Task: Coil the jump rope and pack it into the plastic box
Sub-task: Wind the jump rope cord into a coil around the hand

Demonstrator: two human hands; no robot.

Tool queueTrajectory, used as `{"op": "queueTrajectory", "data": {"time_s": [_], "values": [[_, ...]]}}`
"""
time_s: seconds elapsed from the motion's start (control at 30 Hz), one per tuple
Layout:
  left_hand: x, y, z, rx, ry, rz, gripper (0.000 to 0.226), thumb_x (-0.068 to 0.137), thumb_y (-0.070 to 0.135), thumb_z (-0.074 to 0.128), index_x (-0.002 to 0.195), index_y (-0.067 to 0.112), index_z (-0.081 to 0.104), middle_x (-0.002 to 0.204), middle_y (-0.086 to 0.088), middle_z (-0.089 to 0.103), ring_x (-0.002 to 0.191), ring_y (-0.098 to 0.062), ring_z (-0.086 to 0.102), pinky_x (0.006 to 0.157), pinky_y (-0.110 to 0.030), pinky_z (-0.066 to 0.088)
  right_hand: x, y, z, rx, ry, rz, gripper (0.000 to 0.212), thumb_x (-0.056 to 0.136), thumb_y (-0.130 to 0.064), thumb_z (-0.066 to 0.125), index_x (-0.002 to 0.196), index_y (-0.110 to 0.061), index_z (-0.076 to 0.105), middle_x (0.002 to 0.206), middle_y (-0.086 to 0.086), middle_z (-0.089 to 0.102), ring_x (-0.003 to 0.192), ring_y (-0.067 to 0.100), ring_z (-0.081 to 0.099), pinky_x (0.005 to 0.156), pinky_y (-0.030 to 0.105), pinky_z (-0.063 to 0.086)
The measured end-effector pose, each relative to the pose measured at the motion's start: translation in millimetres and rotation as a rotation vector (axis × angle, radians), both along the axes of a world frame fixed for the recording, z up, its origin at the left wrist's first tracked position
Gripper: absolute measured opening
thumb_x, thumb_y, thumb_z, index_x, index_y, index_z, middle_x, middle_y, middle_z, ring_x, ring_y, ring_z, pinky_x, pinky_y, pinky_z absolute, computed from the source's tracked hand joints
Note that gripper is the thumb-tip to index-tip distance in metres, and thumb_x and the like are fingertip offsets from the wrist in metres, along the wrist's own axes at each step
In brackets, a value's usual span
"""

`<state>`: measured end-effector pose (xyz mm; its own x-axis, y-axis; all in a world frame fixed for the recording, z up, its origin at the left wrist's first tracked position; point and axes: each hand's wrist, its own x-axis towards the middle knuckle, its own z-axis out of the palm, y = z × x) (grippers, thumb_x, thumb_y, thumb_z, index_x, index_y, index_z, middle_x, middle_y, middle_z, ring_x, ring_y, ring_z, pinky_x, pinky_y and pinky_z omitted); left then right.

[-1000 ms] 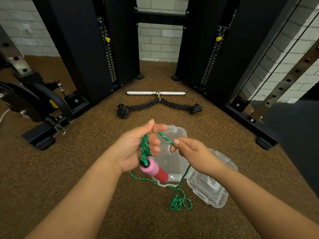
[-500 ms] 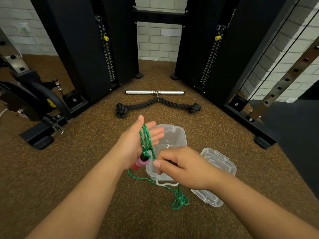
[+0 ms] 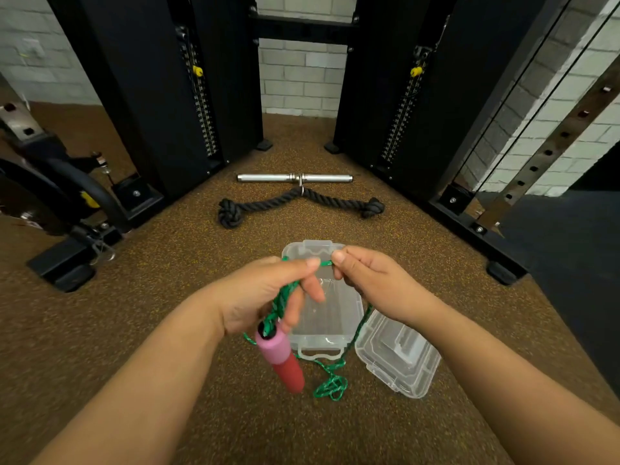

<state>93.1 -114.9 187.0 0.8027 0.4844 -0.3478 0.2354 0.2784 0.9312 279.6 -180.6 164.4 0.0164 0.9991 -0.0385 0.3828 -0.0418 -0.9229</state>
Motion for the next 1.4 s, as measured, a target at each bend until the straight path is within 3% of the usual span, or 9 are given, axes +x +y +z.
{"op": "queueTrajectory", "data": {"time_s": [0.2, 0.6, 0.77, 0.9, 0.97, 1.07, 1.23, 1.33, 1.4], "values": [[-19.3, 22.4, -11.9, -0.137, -0.192, 0.369, 0.035, 0.083, 0.040, 0.052, 0.053, 0.020, 0.053, 0.034, 0.005, 0.041, 0.030, -0.010, 0.036, 0.039, -0.019, 0.034, 19.0, -4.1, -3.7, -0.268, 0.383, 0.020, 0.029, 0.101, -0.022, 0.039, 0.094, -0.016, 0.066, 0.060, -0.006, 0.039, 0.050, 0.008, 0.031, 0.051, 0.021, 0.031], [-34.3, 42.5, -18.9, -0.283, -0.252, 0.705, 0.040, 0.091, 0.038, 0.048, 0.054, 0.024, 0.046, 0.035, 0.009, 0.035, 0.031, -0.007, 0.033, 0.038, -0.017, 0.032, 45.9, -15.8, 12.9, -0.160, -0.023, -0.009, 0.029, 0.097, -0.036, 0.044, 0.085, -0.023, 0.066, 0.065, 0.006, 0.031, 0.052, 0.014, 0.029, 0.048, 0.016, 0.025], [-29.9, 35.3, -13.1, -0.222, -0.220, 0.614, 0.043, 0.092, 0.038, 0.046, 0.052, 0.023, 0.048, 0.036, 0.007, 0.037, 0.033, -0.008, 0.034, 0.039, -0.018, 0.032, 58.6, -13.0, 11.8, -0.150, 0.120, -0.151, 0.034, 0.098, -0.038, 0.042, 0.071, -0.024, 0.058, 0.053, -0.010, 0.033, 0.044, 0.007, 0.025, 0.040, 0.016, 0.025], [-22.6, 22.9, -7.5, -0.123, -0.122, 0.367, 0.038, 0.085, 0.041, 0.051, 0.054, 0.020, 0.055, 0.040, 0.002, 0.043, 0.037, -0.014, 0.040, 0.042, -0.020, 0.039, 63.7, -13.3, -5.4, -0.208, -0.243, -0.151, 0.026, 0.098, -0.035, 0.040, 0.101, -0.031, 0.066, 0.088, -0.004, 0.064, 0.081, 0.012, 0.058, 0.077, 0.034, 0.052], [-16.9, 14.3, -5.3, -0.060, -0.036, 0.200, 0.037, 0.085, 0.040, 0.051, 0.058, 0.017, 0.060, 0.043, -0.001, 0.050, 0.039, -0.017, 0.047, 0.046, -0.023, 0.044, 55.0, -15.5, -13.2, -0.238, -0.315, -0.089, 0.033, 0.100, -0.037, 0.035, 0.124, -0.032, 0.056, 0.127, -0.007, 0.059, 0.116, 0.011, 0.053, 0.104, 0.038, 0.042], [-7.7, 3.7, -1.0, -0.045, 0.022, 0.057, 0.037, 0.085, 0.039, 0.049, 0.062, 0.015, 0.064, 0.045, -0.004, 0.058, 0.039, -0.017, 0.053, 0.048, -0.023, 0.046, 22.8, -15.6, -13.7, -0.192, -0.132, 0.002, 0.036, 0.101, -0.037, 0.032, 0.130, -0.035, 0.052, 0.135, -0.018, 0.053, 0.125, 0.000, 0.047, 0.108, 0.024, 0.031], [-4.6, 0.2, 3.1, -0.096, -0.008, 0.008, 0.038, 0.084, 0.040, 0.049, 0.063, 0.013, 0.067, 0.045, -0.006, 0.061, 0.039, -0.017, 0.057, 0.049, -0.022, 0.048, -13.5, -14.9, -12.2, -0.194, 0.129, 0.170, 0.036, 0.101, -0.037, 0.032, 0.114, -0.029, 0.065, 0.121, -0.018, 0.063, 0.118, -0.008, 0.052, 0.105, 0.011, 0.032], [-12.0, 2.5, 2.1, -0.151, -0.041, 0.050, 0.038, 0.083, 0.039, 0.049, 0.062, 0.013, 0.068, 0.043, -0.008, 0.060, 0.037, -0.018, 0.057, 0.045, -0.021, 0.046, -6.8, -15.6, -6.4, -0.176, 0.165, 0.202, 0.035, 0.099, -0.033, 0.039, 0.086, -0.018, 0.067, 0.081, 0.004, 0.068, 0.083, 0.013, 0.064, 0.092, 0.032, 0.045], [-16.6, 3.8, 1.2, -0.168, -0.033, 0.055, 0.038, 0.082, 0.040, 0.050, 0.065, 0.012, 0.070, 0.044, -0.008, 0.060, 0.037, -0.018, 0.057, 0.043, -0.021, 0.046, 2.9, -13.6, -1.9, -0.149, 0.187, 0.134, 0.030, 0.098, -0.028, 0.043, 0.077, -0.019, 0.062, 0.061, -0.004, 0.057, 0.065, 0.015, 0.058, 0.085, 0.041, 0.048]]}}
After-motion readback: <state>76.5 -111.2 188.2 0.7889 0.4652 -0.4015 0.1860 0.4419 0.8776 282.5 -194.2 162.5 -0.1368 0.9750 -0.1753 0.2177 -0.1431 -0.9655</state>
